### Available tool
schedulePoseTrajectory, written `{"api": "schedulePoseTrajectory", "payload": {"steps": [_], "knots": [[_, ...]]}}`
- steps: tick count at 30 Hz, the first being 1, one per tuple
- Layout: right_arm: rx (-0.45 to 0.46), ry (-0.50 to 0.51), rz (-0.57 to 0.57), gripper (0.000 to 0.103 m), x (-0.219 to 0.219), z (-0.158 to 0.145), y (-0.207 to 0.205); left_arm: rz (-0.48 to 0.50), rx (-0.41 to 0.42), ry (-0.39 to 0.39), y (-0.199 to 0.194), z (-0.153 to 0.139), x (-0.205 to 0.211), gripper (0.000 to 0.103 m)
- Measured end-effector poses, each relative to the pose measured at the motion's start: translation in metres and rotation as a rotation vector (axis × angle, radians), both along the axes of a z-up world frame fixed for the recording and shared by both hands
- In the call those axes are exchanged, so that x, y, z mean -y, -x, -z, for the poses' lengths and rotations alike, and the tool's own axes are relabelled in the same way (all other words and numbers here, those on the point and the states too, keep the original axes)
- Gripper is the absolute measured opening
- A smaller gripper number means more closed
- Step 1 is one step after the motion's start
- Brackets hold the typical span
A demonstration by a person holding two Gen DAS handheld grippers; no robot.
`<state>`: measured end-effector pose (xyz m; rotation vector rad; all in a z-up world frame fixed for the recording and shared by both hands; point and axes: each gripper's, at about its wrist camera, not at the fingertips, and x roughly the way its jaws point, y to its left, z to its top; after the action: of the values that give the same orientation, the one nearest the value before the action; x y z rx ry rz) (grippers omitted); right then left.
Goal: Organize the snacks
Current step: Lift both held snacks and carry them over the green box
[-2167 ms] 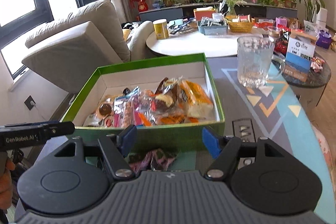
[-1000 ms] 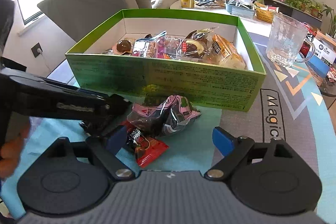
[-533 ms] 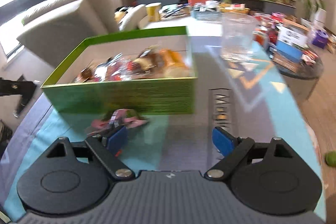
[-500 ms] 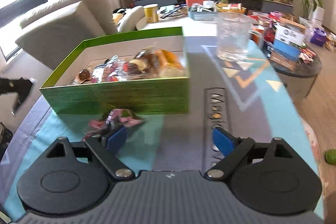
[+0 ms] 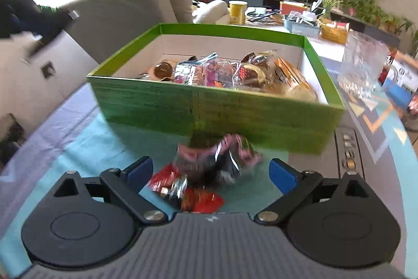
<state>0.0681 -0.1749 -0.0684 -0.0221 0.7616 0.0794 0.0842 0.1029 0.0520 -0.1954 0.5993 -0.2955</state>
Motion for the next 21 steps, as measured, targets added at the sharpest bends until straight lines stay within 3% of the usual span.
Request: {"api": "schedulePoseTrajectory", "payload": {"steps": [2,6,15,21], "knots": [[-0.001,0.024,0.038,0.048,-0.003,0.005,-0.010,-0.008,0.012,-0.008,0.001,-0.004,-0.002,0.026],[0.005,-0.043,0.079,0.048,0.011,0.010,-0.017,-0.022,0.028,-0.021,-0.002,-0.014,-0.001,0.026],[0.037,-0.172,0.109,0.047,0.041,-0.009,0.005,-0.014,0.072,-0.047,-0.007,-0.033,0.014,0.026],[0.130,-0.247,0.114,0.047,0.058,-0.037,0.018,0.004,0.065,-0.062,-0.011,-0.032,0.027,0.026]]}}
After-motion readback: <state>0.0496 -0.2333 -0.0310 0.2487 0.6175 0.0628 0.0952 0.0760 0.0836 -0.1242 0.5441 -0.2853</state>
